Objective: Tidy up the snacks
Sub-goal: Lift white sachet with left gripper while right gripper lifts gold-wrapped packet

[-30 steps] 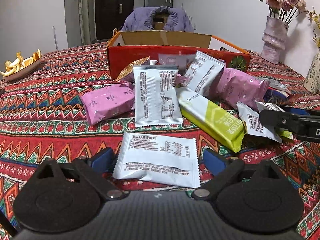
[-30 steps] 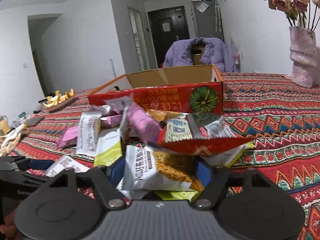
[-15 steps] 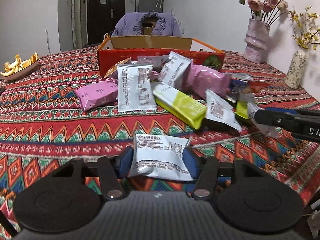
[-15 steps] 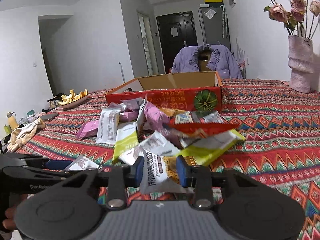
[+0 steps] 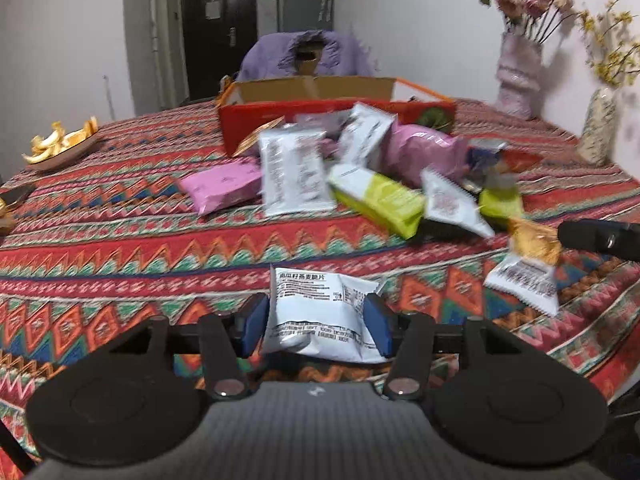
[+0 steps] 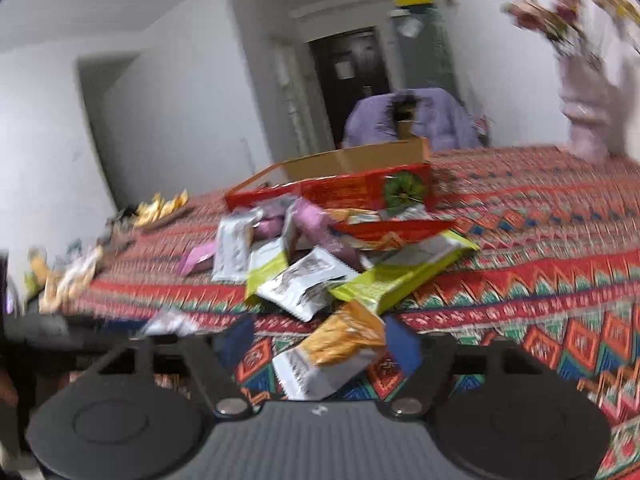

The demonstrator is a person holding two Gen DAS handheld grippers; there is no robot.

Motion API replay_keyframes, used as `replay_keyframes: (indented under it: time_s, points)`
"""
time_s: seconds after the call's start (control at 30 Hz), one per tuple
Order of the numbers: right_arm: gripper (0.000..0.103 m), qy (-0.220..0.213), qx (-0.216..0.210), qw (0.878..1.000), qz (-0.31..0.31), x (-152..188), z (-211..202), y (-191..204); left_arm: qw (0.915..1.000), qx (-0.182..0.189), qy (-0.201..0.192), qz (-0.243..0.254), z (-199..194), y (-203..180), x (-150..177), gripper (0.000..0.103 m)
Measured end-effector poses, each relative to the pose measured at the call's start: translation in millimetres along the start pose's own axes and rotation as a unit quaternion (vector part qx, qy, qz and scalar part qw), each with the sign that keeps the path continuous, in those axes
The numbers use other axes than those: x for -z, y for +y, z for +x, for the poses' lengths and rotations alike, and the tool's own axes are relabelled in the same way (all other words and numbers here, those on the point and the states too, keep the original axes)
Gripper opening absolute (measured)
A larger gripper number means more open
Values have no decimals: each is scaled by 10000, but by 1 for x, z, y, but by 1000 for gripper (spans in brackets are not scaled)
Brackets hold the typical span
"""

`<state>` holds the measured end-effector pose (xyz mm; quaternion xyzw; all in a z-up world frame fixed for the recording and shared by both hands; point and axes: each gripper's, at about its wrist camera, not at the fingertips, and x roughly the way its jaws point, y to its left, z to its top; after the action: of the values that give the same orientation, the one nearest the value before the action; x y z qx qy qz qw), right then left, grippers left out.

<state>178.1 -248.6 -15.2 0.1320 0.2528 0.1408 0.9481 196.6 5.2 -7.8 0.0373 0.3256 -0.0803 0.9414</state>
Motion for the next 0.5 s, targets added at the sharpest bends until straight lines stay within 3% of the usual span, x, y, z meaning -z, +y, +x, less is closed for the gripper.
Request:
replay_keyframes:
  time_s: [0.13, 0.27, 0.4, 0.5]
  points:
    - [77, 213, 69, 9997, 112, 2, 21, 4, 10000, 44, 73, -17, 1, -3, 1, 71]
    - [77, 365, -187, 9991, -75, 7, 37, 24, 9996, 220, 152, 54, 2, -11, 7, 80]
    - [79, 380, -10, 9987, -325, 11, 44, 40, 9998, 106, 139, 16, 7, -10, 8, 87]
    - [85, 294, -68, 9994, -168, 9, 49, 42, 9994, 278, 174, 137, 8, -10, 9, 94]
